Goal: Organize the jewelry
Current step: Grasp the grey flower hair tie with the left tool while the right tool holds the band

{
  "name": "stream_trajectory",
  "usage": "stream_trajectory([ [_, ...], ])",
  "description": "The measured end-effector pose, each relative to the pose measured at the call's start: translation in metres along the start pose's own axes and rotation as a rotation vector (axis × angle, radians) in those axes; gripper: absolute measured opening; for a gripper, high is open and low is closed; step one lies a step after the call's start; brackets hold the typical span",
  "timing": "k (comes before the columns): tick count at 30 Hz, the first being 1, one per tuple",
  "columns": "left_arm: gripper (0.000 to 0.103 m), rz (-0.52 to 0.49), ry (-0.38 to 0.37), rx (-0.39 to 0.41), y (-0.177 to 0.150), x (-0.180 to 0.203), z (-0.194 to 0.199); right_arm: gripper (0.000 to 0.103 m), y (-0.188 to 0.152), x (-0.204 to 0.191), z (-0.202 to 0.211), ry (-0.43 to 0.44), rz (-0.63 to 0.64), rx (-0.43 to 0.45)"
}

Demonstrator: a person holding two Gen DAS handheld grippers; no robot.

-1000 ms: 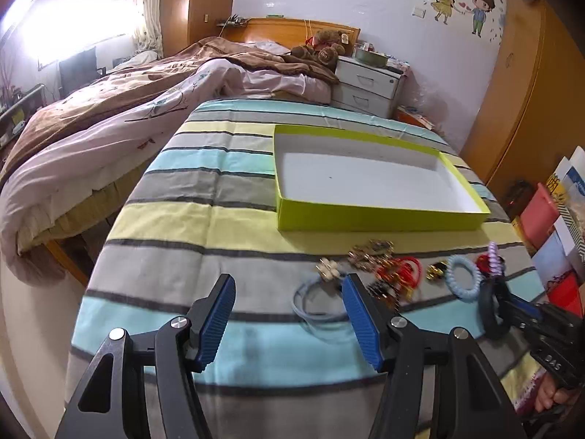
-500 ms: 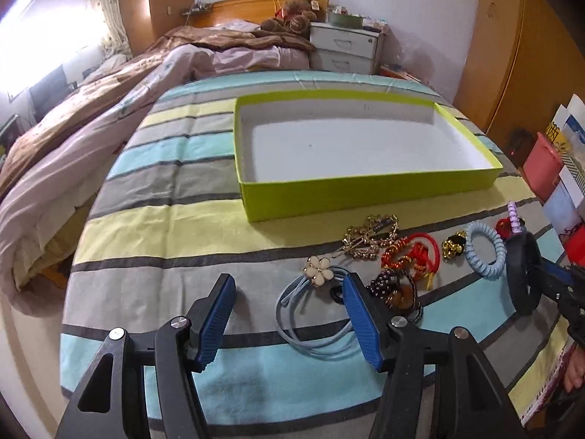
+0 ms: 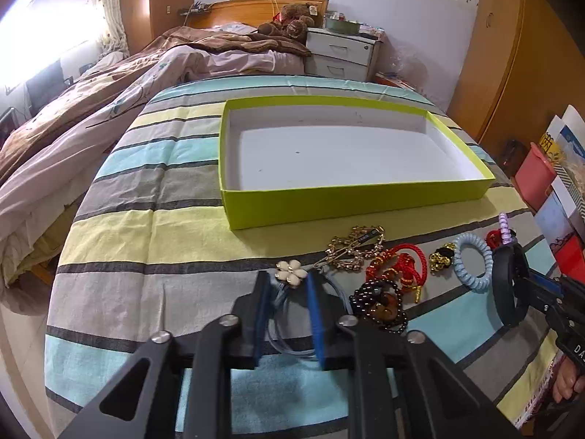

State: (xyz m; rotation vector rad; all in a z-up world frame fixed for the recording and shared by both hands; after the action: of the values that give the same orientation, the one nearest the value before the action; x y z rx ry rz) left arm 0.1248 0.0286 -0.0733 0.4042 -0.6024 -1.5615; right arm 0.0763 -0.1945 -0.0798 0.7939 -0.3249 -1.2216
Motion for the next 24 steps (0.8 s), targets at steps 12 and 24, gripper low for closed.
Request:
stream_trajectory([
  [12, 0.012, 0.061, -0.001, 0.03, 0.0, -0.012, 0.016, 0.017, 0.013, 0.0, 0.009, -0.006, -0.003, 0.034],
  [24, 0.012, 0.088, -0.006, 0.098, 0.031, -0.021, 0.045, 0.017, 0.05, 0.006, 0.013, -0.033, -0.014, 0.074],
])
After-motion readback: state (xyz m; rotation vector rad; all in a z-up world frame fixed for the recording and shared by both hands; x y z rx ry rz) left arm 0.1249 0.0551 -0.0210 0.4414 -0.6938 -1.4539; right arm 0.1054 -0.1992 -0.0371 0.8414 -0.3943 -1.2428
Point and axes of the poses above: each gripper's, at about its wrist camera, not at the fingertips, and z roughly against the way its jaws point, x to its right, y to its top, the point moved 6 cm from there along -z, roughly the way its jaws point, and after that the axes turned 2 degrees about z, right-handed, at the moved point
